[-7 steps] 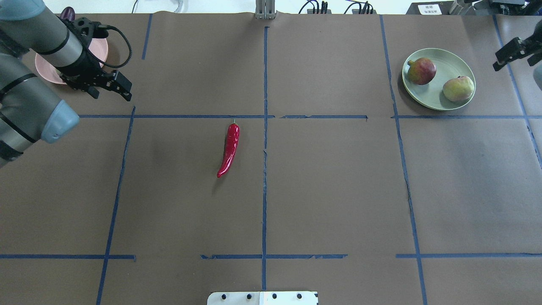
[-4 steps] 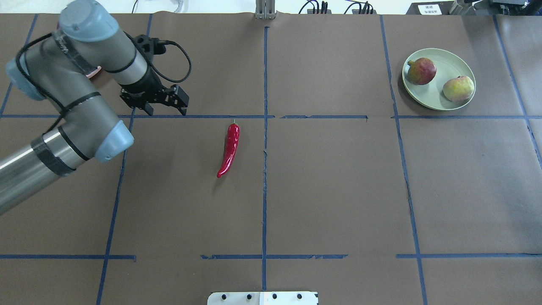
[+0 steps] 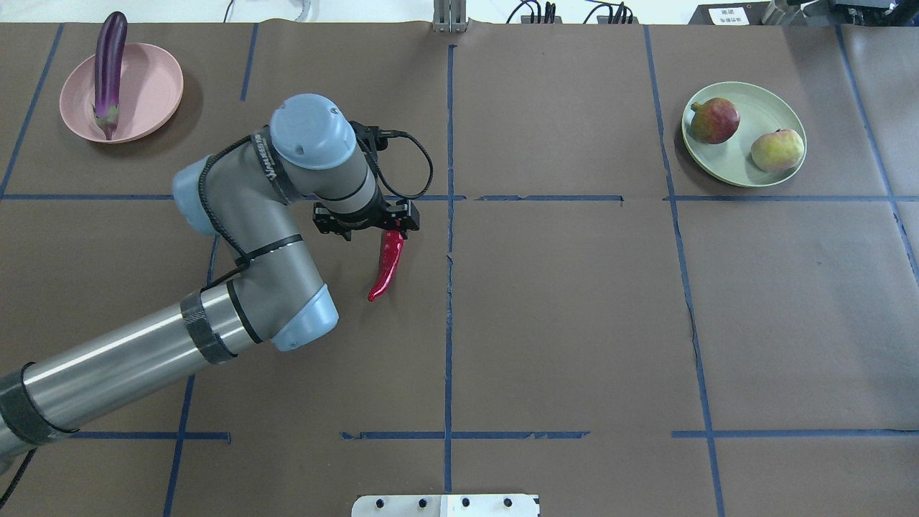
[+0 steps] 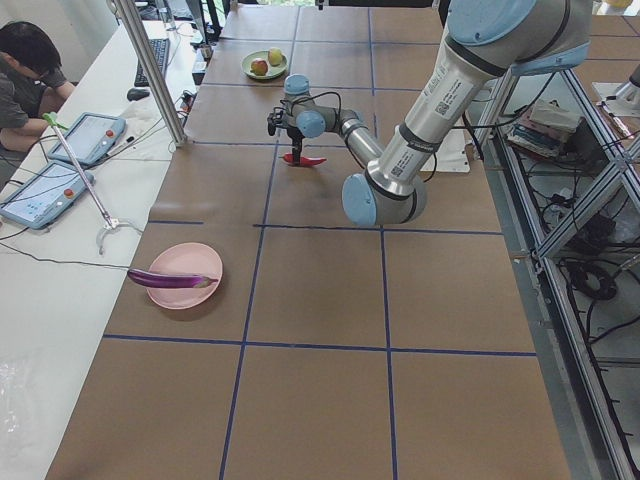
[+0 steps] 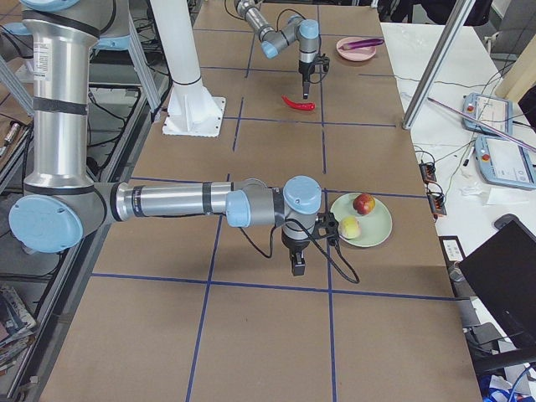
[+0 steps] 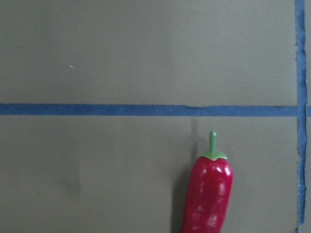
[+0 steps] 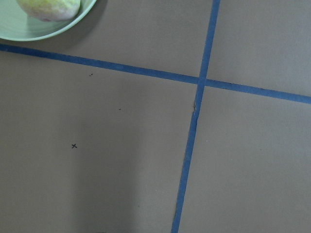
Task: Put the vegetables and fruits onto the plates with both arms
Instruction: 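Lower the left gripper onto the red chili pepper and grasp it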
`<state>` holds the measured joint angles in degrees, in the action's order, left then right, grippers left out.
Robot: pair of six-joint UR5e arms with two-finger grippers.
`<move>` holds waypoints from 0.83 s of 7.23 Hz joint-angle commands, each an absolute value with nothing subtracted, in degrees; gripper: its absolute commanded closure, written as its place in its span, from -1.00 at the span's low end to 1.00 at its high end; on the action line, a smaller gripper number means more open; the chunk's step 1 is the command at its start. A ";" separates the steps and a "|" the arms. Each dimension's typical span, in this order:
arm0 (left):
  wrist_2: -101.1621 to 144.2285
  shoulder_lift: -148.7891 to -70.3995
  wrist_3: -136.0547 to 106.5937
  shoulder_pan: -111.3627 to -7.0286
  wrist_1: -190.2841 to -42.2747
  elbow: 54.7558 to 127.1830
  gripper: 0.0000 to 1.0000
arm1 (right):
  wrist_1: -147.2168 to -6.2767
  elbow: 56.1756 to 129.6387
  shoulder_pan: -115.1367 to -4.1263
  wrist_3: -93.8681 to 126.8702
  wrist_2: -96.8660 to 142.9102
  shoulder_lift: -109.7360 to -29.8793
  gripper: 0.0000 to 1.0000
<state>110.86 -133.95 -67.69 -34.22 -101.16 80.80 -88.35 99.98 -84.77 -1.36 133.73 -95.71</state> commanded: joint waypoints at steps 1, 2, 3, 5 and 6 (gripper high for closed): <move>106.88 -136.67 -69.08 -31.91 -101.34 76.91 -0.71 | -88.24 100.02 -84.90 -1.41 133.77 -95.89 -1.00; 106.88 -136.76 -69.08 -31.90 -101.34 76.90 -0.30 | -88.16 100.02 -84.90 -1.49 133.77 -95.89 -1.00; 106.87 -136.67 -68.91 -31.90 -101.25 76.90 0.33 | -88.15 99.93 -84.90 -1.49 133.77 -95.89 -1.00; 106.61 -136.50 -68.82 -32.08 -101.16 76.90 0.87 | -88.07 99.93 -84.90 -1.49 133.77 -95.89 -1.00; 106.70 -136.49 -68.82 -32.69 -101.08 76.99 0.90 | -88.07 99.76 -84.90 -1.58 133.77 -95.89 -1.00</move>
<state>106.73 -136.55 -68.86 -32.19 -101.14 76.94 -88.08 99.87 -84.90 -1.51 133.77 -95.89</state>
